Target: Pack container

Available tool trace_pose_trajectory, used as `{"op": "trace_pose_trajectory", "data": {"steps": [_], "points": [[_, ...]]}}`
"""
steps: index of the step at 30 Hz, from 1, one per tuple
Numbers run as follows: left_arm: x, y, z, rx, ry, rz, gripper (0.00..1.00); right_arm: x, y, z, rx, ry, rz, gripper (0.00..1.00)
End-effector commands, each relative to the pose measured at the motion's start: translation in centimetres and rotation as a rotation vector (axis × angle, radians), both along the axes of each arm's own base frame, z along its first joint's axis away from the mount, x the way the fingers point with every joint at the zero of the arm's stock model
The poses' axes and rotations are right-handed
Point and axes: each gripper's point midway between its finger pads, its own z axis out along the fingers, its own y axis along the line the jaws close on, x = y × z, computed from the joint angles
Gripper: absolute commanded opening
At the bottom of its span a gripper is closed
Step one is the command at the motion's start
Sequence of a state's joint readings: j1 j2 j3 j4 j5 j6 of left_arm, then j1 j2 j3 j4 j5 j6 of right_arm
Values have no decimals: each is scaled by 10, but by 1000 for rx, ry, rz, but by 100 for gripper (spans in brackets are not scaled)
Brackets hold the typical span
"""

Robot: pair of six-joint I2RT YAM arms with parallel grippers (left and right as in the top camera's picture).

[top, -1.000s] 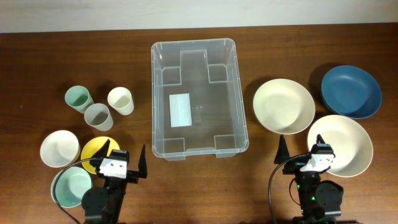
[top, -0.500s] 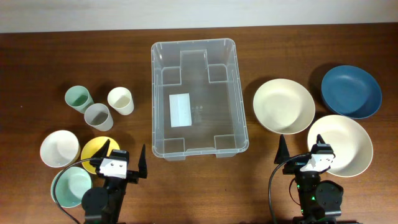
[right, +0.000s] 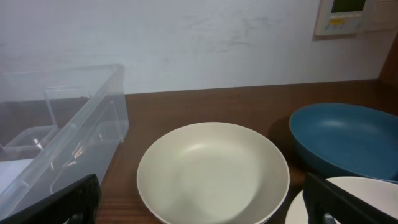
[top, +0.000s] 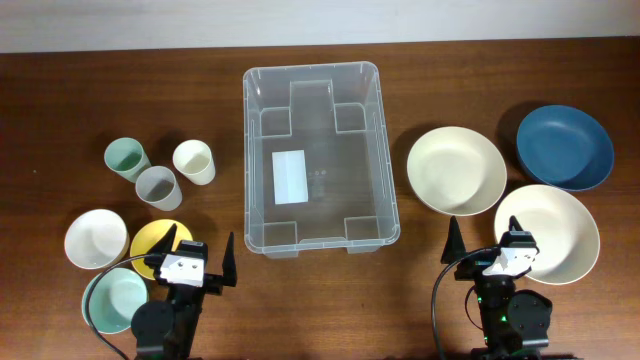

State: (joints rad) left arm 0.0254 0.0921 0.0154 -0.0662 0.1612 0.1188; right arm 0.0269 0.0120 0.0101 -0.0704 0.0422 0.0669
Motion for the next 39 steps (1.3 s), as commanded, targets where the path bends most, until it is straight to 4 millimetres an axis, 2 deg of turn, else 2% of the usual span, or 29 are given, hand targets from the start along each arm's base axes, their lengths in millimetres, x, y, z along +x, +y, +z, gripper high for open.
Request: {"op": "trace_pose_trajectory", "data": {"steps": [1,36,39], "points": [[0,-1,0,1,-6,-6,100,0,2,-2,-7,5,12,99],[0,1,0,3,-5,5,100,0,6,-1,-5,0,30,99],[0,0,0,0,-8,-3,100,0,7,-4,65,12,35,99]]}}
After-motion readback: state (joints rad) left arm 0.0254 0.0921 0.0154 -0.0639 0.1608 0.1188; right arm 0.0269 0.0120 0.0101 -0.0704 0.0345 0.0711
